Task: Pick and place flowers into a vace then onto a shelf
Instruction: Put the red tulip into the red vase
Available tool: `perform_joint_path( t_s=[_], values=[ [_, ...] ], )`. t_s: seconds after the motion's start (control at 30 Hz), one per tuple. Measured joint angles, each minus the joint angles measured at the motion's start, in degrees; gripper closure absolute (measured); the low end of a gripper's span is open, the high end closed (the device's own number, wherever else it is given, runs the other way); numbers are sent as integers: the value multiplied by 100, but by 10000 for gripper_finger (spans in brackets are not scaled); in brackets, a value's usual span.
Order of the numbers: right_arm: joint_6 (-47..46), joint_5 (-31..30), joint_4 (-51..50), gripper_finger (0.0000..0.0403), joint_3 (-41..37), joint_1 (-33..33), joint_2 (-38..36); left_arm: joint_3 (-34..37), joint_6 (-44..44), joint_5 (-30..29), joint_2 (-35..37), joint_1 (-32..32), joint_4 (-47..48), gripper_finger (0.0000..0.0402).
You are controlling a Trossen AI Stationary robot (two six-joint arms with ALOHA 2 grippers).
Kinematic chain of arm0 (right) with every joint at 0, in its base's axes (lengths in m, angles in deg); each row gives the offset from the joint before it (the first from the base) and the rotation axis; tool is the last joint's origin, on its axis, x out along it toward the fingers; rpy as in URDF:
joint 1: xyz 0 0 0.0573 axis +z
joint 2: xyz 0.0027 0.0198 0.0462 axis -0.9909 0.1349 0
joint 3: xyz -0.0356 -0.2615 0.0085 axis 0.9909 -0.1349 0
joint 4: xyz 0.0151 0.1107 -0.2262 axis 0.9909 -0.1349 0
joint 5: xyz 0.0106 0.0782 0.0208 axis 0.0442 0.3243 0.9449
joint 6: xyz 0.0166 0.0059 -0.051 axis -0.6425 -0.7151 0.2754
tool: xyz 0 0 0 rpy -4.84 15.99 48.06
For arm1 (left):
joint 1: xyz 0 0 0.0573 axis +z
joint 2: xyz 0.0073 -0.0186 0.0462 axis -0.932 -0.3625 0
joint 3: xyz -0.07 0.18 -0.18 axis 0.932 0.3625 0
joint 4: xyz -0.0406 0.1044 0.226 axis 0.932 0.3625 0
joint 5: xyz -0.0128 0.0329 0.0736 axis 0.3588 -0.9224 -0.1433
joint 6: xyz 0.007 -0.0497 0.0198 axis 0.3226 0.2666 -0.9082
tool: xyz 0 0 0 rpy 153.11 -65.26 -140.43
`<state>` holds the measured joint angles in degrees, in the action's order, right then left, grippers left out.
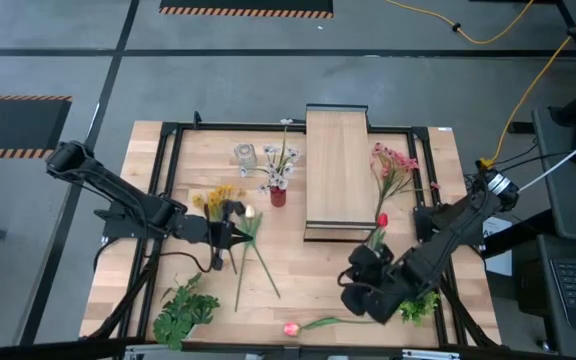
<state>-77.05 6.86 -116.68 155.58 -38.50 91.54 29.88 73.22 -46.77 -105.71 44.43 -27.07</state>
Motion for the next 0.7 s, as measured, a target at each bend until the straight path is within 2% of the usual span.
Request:
perform_joint_path(
  t_s=[0.13, 0.27, 0.47, 0.57, 0.7],
  values=[
    [-557, 7, -841, 402, 756, 185, 356, 0, -117, 1, -97, 5, 3, 400],
    [-1096, 9, -1605, 402, 1160, 264, 594, -1, -124, 3, -118, 5, 2, 399],
    [-1633, 33, -2138, 397, 1047, 291, 650, -2, -29, 71, -118, 5, 4, 400],
    [-2129, 41, -2382, 385, 971, 291, 650, 0, 5, 197, -118, 5, 9, 399],
    [-2253, 42, -2436, 364, 877, 289, 645, -2, 11, 250, -118, 5, 46, 399]
  ],
)
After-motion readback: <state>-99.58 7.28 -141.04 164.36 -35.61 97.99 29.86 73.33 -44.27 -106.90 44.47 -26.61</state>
